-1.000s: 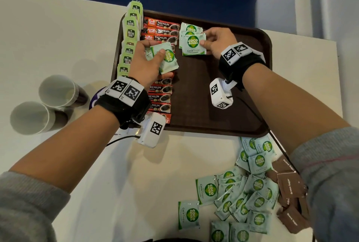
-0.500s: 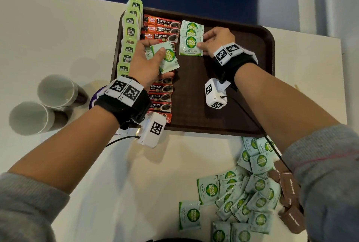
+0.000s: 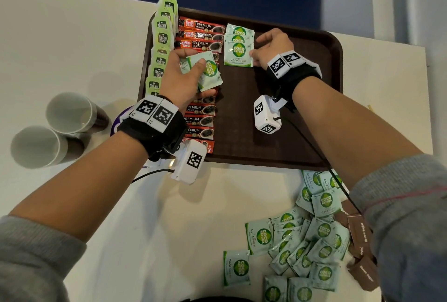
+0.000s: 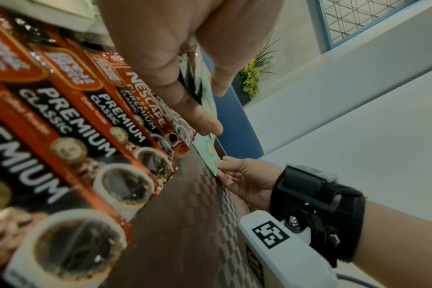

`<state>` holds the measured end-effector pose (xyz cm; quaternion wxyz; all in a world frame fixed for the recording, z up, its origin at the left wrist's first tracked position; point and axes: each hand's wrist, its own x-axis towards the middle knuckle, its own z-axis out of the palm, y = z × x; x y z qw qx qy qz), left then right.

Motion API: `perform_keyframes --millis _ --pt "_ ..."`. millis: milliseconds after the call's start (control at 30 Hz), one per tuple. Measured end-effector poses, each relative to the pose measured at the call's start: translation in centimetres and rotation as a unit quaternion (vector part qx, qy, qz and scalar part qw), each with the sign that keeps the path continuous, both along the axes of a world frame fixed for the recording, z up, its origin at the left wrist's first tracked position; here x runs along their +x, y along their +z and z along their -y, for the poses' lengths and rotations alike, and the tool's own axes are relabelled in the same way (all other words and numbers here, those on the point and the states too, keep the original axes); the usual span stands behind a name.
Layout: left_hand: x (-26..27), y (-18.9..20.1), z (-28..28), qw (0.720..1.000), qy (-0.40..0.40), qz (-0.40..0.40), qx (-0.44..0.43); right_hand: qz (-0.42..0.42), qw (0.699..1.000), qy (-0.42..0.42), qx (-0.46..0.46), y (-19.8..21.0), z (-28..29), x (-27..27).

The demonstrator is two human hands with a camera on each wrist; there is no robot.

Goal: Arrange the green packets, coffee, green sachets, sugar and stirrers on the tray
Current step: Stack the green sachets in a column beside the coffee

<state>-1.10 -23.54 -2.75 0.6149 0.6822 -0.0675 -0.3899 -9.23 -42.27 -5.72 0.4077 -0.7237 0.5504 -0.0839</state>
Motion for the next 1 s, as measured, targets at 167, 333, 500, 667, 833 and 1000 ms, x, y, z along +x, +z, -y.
perform_keyframes --millis 167,333,500,667,833,1000 --pt "-0.1 0.0 0.0 1.000 0.001 0.000 0.002 0.002 1.000 -0.003 0.012 0.3 -0.2 0.1" --pt "0.0 0.2 0.0 1.000 0.001 -0.009 0.000 0.010 1.000 -0.016 0.022 0.6 -0.6 0.1" --pt "-0.2 0.3 0.0 1.000 -0.006 -0.009 -0.008 0.016 1.000 -0.015 0.007 1.2 -0.7 -0.5" --pt "-0.3 0.7 -0.2 1.000 -0.024 0.000 -0.018 0.059 0.996 0.062 0.021 2.5 -2.2 -0.5" --pt "-0.5 1.1 -0.5 0.998 -0.049 0.024 -0.022 0.095 0.967 0.201 0.124 4.3 -4.5 -0.3" --pt "-0.8 1.1 -0.7 0.997 -0.058 0.043 -0.017 0.114 0.953 0.237 0.151 5.1 -4.8 -0.2"
